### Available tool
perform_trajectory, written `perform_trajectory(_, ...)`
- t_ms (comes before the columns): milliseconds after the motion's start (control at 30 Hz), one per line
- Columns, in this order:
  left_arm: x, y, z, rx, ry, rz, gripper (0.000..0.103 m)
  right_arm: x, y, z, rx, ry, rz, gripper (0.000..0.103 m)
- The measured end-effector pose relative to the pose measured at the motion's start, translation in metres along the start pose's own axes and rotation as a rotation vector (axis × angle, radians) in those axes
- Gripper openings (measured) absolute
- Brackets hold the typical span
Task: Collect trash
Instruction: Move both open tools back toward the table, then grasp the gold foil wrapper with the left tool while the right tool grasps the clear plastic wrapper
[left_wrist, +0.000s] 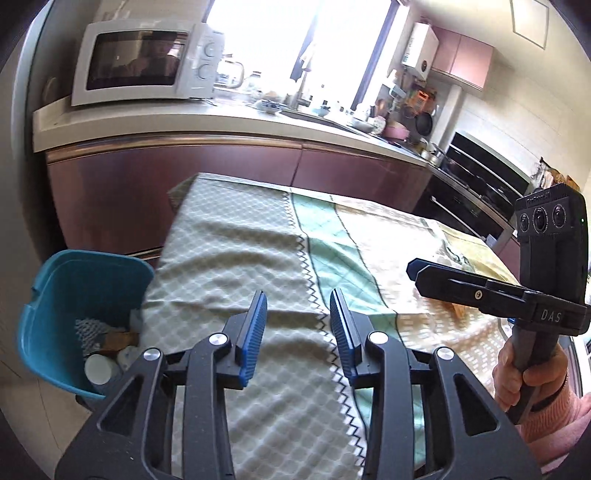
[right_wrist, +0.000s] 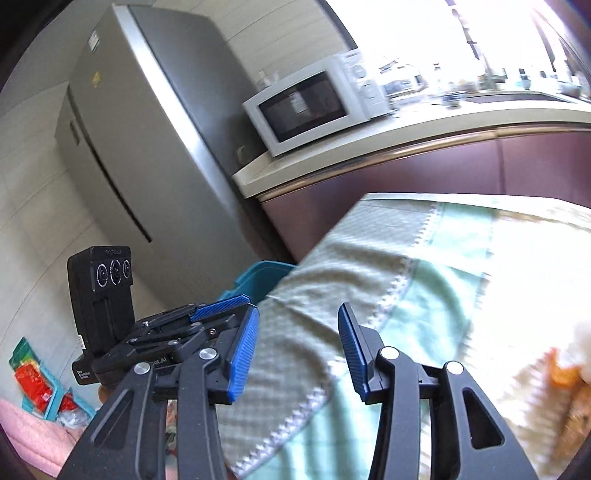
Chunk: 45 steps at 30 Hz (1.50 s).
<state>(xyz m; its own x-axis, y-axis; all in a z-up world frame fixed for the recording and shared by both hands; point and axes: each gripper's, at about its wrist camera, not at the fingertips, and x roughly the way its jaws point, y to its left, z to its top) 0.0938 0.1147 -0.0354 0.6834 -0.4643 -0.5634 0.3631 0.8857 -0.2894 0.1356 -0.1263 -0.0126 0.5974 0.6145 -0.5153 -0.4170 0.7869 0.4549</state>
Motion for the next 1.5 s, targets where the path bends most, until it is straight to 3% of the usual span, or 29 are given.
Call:
perform_trajectory(267,0.043,-0.078,-0.006,0.084,0.073,-0.133,0.035,-0.071,-0.065,-0.023,0.116,-0.082,-0.168,0.043)
perform_trajectory(667,0.109,-0.17,-0.022,0.187,0.22,-0.305,0.035,-0.138,-0.149,-0.049,0.274,-0.181,-0.387,0.049)
perform_trajectory(800,0.129,-0.195,-0.026,0.215,0.257,-0.344,0.035,-0.15,-0.172,-0.055,0.314,-0.194,-0.427,0.059)
perform_trajectory(1033,0.166,-0.219,-0.029,0.193,0.335,-0.346,0.036,-0.148,-0.201,-0.059,0.366,-0.181,-0.427,0.066)
perform_trajectory(1367,0.2,-0.232,-0.024,0.126,0.405,-0.352,0.039,-0.133,-0.214,-0.048,0.379,-0.142,-0.365,0.066)
perform_trajectory(1433,0.203,-0.234,-0.023,0.121,0.415,-0.35,0.039,-0.131,-0.216,-0.049,0.383,-0.129,-0.358,0.065)
perform_trajectory(1500,0.207,-0.234,-0.024,0.113,0.425,-0.347,0.035,-0.13,-0.219,-0.05,0.392,-0.122,-0.348,0.057)
